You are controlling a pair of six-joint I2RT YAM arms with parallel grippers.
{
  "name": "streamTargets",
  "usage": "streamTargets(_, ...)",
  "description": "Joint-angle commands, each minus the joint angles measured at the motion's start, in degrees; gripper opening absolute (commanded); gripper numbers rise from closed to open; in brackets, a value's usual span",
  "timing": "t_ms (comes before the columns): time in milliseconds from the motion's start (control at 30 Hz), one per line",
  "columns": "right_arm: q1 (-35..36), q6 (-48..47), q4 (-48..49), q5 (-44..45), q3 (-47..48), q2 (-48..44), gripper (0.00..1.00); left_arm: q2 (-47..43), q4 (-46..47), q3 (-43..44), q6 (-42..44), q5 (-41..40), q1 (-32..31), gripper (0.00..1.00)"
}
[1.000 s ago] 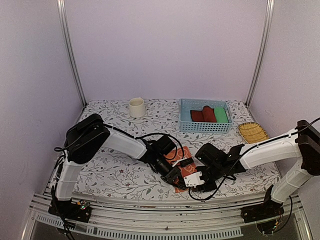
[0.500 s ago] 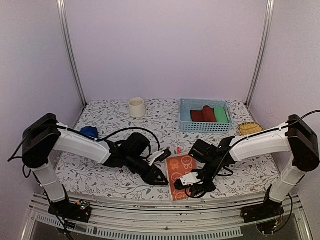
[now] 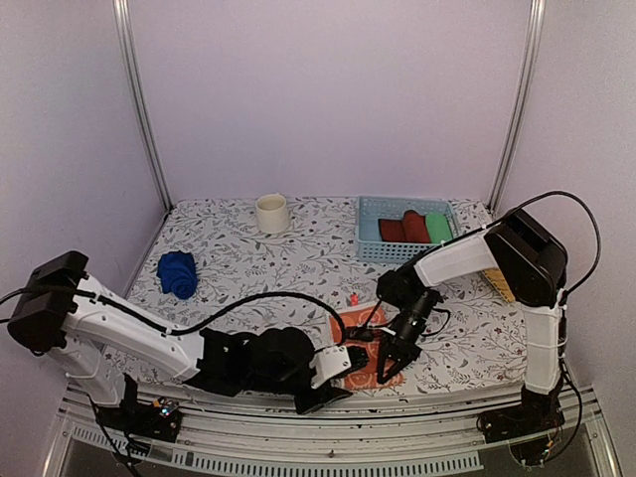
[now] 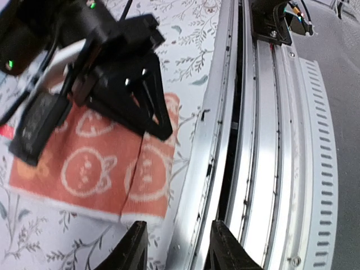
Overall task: Roll the towels
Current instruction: Roll the towel at the center of the board.
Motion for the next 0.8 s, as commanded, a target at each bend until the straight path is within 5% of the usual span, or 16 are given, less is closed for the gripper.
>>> streamTargets(0, -0.06, -0.91, -4.18, -0.56, 2.37, 4.34, 0.03, 8.24, -5.77, 10.40, 10.18, -9.18, -2.90, 0.41)
streamTargets(400, -0.16, 0.06, -3.15, -0.66, 2.82, 5.48, 0.04, 21.45, -10.06, 17.65, 18.42, -14.38, -2.13, 0.40)
streamTargets(600, -0.30, -0.59, -3.80, -1.15, 3.15, 5.12, 0.04, 21.57, -10.77, 17.89, 18.30, -11.78, -1.95, 0.18)
streamTargets(767, -2.30, -1.14, -5.14, -0.44, 4.39, -2.52, 0.30, 20.88, -13.22, 18.61, 16.12, -6.54, -0.83, 0.04)
